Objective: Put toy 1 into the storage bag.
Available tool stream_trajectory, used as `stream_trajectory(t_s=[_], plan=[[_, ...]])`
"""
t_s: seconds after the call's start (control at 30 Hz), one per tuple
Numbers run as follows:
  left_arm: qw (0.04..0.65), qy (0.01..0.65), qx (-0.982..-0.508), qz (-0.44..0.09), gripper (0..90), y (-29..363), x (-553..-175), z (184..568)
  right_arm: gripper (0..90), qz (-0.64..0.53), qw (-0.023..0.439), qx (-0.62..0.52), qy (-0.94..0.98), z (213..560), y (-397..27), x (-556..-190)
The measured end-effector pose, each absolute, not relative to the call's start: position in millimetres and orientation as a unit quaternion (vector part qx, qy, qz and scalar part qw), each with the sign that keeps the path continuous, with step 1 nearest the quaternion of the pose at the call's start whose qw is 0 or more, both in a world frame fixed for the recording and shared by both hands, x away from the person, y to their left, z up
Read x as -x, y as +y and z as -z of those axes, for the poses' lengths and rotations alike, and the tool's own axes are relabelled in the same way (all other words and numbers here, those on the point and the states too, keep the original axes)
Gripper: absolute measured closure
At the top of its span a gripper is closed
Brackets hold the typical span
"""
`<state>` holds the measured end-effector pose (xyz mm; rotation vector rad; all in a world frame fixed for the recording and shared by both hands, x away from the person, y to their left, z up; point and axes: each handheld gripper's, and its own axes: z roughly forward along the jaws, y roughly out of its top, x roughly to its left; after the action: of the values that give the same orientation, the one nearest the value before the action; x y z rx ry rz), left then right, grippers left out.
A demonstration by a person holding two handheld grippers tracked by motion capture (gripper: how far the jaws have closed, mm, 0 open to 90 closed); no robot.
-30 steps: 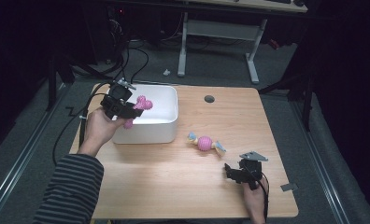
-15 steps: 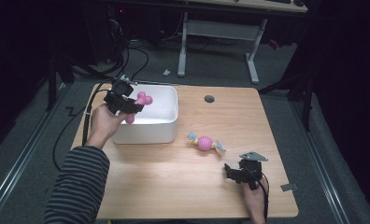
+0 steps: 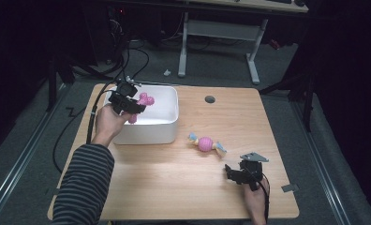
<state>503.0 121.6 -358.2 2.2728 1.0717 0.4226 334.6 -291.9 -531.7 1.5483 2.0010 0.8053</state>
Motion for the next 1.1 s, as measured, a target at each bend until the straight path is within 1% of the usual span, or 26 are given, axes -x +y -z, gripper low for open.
stream_trajectory(t_s=[0.17, 0.23, 0.67, 0.73, 0.9, 1.1], plan=[[0.286, 0.402, -0.855, -0.163, 58.1, 121.2, -505.4, 360.4, 13.9, -0.294, 0.241, -0.566, 0.732, 531.7, -291.9, -334.6], [0.284, 0.406, -0.855, -0.154, 58.1, 120.4, -507.4, 363.2, 13.9, -0.294, 0.241, -0.566, 0.732, 531.7, -291.8, -334.6], [0.272, 0.409, -0.859, -0.147, 56.4, 116.5, -510.3, 368.8, 13.9, -0.295, 0.241, -0.565, 0.732, 531.7, -291.8, -334.6], [0.283, 0.410, -0.855, -0.144, 53.4, 116.2, -509.2, 367.3, 13.9, -0.295, 0.240, -0.564, 0.733, 531.7, -291.8, -334.5], [0.280, 0.404, -0.857, -0.151, 51.2, 115.6, -505.1, 365.0, 13.7, -0.296, 0.239, -0.564, 0.733, 531.7, -291.5, -334.4], [0.298, 0.406, -0.849, -0.160, 46.9, 123.1, -496.5, 360.4, 13.7, -0.296, 0.239, -0.564, 0.733, 531.7, -291.4, -334.3]])
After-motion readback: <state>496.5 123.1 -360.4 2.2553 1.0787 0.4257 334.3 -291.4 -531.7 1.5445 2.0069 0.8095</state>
